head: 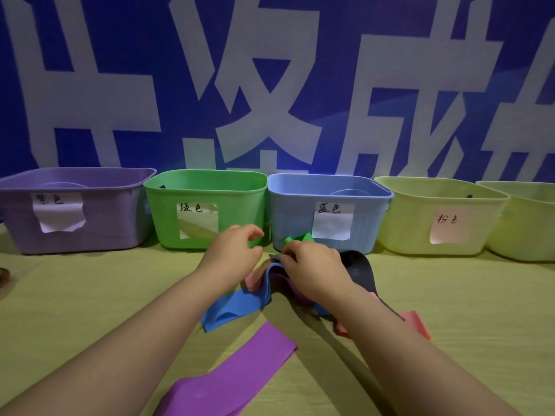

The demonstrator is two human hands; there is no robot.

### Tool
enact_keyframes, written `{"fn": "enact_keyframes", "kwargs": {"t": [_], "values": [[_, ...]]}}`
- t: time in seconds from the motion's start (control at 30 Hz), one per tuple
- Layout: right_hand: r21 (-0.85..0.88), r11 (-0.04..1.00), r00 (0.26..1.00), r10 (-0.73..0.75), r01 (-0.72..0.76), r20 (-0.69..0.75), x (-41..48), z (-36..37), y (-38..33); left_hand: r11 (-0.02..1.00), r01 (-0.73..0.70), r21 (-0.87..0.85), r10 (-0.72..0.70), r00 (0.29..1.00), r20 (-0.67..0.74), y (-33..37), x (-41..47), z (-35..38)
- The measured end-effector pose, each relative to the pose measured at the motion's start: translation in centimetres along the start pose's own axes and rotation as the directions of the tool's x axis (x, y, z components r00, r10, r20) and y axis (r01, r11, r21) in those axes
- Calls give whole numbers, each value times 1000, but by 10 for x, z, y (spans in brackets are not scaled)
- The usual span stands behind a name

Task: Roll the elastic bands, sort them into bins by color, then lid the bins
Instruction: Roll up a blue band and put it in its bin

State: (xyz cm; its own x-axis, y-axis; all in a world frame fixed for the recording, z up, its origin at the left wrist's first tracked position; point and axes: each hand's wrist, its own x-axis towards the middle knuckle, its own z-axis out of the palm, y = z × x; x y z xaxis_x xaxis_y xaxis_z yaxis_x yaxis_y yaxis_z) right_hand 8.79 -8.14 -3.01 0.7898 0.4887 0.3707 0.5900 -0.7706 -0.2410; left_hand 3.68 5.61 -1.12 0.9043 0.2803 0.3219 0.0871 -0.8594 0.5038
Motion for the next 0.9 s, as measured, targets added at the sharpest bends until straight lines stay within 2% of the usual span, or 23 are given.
{"fn": "enact_keyframes", "kwargs": {"t": [0.1, 0.17, 0.23, 0.33, 0.43, 0.53, 0.67, 0.77, 0.9], "values": [[3, 998, 997, -68, 68, 33, -3, -2, -1, 980, 59, 189, -86, 987, 138, -7, -3, 3], [-62, 989, 986, -129, 136, 108, -4, -3, -2, 950, 89, 298, -166, 956, 241, -12, -8, 5], [-133, 974, 978, -169, 185, 125, -5, -2, -3, 927, 66, 368, -193, 927, 321, -14, -14, 7], [-137, 976, 986, -167, 167, 13, -3, -2, -6, 925, 16, 379, -171, 909, 379, -11, -20, 5], [-78, 990, 987, -124, 116, -101, -1, -8, -10, 935, 15, 356, -157, 915, 372, -10, -21, 3], [-15, 997, 982, -84, 82, -170, 2, -16, -9, 969, 66, 238, -149, 925, 349, -12, -20, 4], [215, 976, 968, 30, 26, -251, 5, -26, -10, 995, 103, -9, -97, 962, 256, -9, -18, 7], [410, 912, 943, 129, 8, -306, 8, -37, -15, 967, 67, -244, -41, 993, 109, -5, -15, 8], [536, 844, 916, 206, 12, -345, 16, -52, -19, 897, -11, -442, 6, 1000, -13, 3, -10, 6]]}}
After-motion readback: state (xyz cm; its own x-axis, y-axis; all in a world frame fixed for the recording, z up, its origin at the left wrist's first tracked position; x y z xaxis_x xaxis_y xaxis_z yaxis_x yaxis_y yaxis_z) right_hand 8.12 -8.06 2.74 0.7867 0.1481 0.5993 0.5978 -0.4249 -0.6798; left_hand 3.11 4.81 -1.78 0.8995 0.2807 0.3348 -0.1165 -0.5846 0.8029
